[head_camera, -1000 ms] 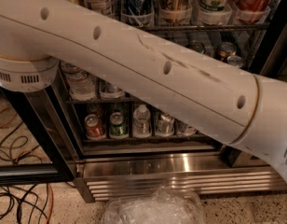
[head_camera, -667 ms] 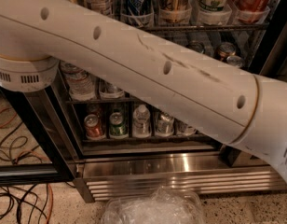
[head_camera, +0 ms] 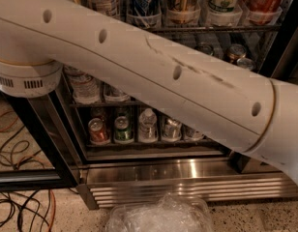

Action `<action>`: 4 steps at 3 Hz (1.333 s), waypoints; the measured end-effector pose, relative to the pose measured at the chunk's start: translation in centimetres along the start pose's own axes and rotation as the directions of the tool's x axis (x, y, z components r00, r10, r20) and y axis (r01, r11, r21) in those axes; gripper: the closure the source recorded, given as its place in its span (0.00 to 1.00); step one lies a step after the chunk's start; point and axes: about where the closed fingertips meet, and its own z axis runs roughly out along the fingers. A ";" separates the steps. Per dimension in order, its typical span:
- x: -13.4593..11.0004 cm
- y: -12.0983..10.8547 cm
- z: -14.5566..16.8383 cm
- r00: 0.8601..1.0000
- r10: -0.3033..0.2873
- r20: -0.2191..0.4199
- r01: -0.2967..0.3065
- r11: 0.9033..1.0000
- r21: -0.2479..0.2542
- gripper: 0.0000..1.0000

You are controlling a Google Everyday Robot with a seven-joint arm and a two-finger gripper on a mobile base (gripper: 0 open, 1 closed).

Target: Pick redbull can from top shelf of fridge

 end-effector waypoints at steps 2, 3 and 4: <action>-5.1 2.3 -5.6 0.993 0.045 0.113 -0.030 0.991 -0.131 1.00; -6.0 2.9 -8.0 0.993 0.072 0.091 -0.049 0.973 -0.226 1.00; -4.5 2.6 -9.3 0.998 0.061 0.013 -0.053 0.947 -0.318 1.00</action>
Offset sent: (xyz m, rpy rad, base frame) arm -0.0813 0.0115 0.0883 0.1178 -0.1781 0.2014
